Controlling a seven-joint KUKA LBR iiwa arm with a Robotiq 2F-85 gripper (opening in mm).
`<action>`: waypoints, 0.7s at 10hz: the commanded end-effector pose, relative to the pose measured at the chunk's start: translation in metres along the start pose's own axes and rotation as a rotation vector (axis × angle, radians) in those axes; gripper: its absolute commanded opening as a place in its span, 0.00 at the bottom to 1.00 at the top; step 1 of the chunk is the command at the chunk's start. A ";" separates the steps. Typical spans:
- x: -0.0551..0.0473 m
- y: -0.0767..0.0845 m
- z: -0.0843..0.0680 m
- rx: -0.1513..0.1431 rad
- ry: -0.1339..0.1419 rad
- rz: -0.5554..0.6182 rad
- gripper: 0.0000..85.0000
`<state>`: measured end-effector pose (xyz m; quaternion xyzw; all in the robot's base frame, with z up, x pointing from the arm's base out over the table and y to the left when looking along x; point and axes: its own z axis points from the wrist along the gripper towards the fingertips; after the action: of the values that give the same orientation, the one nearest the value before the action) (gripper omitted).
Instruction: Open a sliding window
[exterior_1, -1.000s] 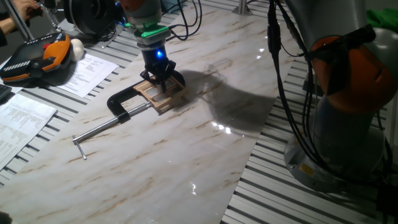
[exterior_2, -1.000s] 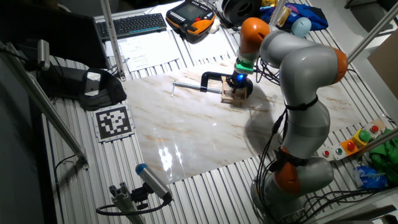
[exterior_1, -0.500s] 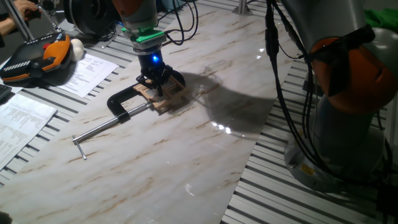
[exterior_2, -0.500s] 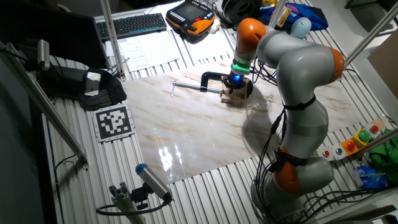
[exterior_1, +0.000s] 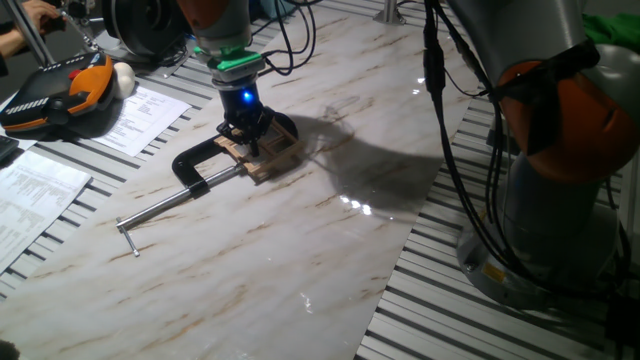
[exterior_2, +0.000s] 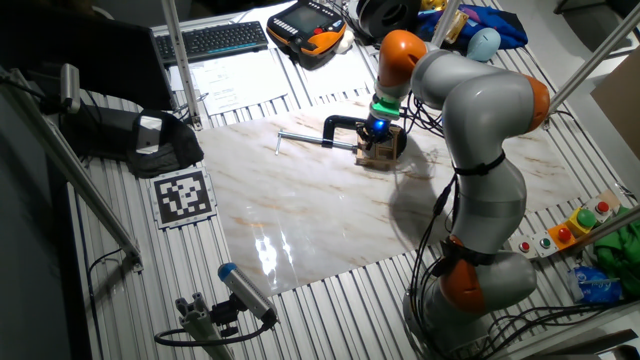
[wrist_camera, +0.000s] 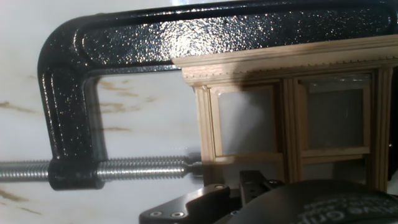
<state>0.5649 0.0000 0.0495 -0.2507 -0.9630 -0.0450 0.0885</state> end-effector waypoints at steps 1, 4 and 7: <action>0.000 0.000 0.000 0.000 0.000 0.001 0.00; 0.000 0.000 0.001 0.002 0.003 0.005 0.00; 0.000 0.001 0.001 0.004 0.001 0.005 0.00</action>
<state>0.5654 0.0006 0.0485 -0.2528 -0.9624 -0.0430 0.0897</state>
